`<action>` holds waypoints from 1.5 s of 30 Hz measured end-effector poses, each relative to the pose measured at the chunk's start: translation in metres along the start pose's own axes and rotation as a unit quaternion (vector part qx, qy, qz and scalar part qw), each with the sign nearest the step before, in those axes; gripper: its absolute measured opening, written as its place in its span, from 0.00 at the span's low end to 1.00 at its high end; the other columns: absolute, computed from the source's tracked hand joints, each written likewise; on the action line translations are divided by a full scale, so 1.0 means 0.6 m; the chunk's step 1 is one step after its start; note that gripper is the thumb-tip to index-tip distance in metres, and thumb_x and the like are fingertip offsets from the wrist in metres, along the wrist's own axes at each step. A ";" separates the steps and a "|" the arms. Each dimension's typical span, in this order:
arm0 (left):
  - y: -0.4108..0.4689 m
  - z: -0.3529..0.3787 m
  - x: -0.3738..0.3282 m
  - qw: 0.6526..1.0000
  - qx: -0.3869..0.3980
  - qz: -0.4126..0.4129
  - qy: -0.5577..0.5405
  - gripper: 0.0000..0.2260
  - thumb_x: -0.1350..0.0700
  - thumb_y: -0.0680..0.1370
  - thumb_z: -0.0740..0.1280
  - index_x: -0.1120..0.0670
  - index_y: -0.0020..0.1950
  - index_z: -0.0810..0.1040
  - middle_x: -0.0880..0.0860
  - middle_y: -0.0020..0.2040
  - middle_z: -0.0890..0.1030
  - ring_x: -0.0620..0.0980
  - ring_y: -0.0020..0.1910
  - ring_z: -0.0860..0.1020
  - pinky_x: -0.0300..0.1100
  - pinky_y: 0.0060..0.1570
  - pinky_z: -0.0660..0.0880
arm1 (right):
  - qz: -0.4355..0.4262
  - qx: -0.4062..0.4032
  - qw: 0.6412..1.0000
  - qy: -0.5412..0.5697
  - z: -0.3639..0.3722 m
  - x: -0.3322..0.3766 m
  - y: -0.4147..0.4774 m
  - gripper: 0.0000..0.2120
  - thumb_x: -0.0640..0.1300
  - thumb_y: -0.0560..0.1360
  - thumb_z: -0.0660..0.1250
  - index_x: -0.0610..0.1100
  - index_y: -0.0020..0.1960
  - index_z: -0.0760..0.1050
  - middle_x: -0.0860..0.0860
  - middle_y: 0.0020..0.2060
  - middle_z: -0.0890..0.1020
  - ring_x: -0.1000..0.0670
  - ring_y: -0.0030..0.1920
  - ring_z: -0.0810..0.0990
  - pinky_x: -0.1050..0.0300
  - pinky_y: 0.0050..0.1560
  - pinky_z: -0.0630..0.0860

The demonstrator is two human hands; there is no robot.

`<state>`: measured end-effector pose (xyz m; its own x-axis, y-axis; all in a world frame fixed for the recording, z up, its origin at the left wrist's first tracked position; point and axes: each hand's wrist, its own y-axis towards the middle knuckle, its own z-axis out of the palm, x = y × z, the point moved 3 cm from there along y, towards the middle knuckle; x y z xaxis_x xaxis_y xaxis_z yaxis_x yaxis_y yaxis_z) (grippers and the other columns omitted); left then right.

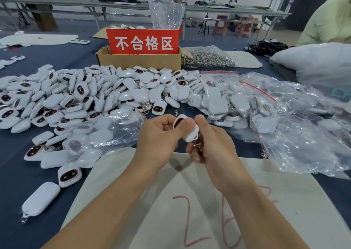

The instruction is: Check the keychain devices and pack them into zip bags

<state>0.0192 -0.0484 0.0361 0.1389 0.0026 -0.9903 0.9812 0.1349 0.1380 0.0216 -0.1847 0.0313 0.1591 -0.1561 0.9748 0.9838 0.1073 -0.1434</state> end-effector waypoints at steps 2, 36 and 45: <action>0.002 -0.005 0.003 0.999 -0.031 -0.001 0.036 0.17 0.42 0.74 0.77 0.54 0.38 0.82 0.49 0.23 0.73 0.46 0.22 0.67 0.34 0.25 0.65 | -0.015 0.006 1.000 0.007 0.000 0.004 0.001 0.23 0.60 0.82 0.63 0.50 0.35 0.83 0.43 0.30 0.81 0.49 0.26 0.72 0.57 0.29 0.68; 0.040 -0.110 -0.016 0.882 0.014 0.103 0.460 0.59 0.48 0.58 0.84 0.33 0.81 0.51 0.38 0.62 0.71 0.46 0.62 0.71 0.50 0.61 0.73 | -0.047 -0.045 0.998 0.013 -0.026 0.005 0.008 0.07 0.38 0.76 0.73 0.46 0.41 0.86 0.50 0.37 0.80 0.52 0.39 0.74 0.58 0.46 0.72; 0.018 -0.067 -0.017 0.906 0.094 0.119 0.395 0.57 0.46 0.59 0.86 0.27 0.78 0.53 0.36 0.68 0.71 0.45 0.67 0.74 0.53 0.64 0.76 | -0.182 -0.077 0.953 -0.229 -0.013 0.012 0.007 0.03 0.47 0.70 0.74 0.55 0.39 0.84 0.54 0.26 0.69 0.52 0.30 0.62 0.60 0.29 0.62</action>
<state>0.0231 -0.0071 0.0471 0.2834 0.7276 -0.6248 0.9517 -0.1329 0.2769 0.0272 -0.1929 0.0362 -0.2140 0.2934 0.9317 0.9728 -0.0226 0.2305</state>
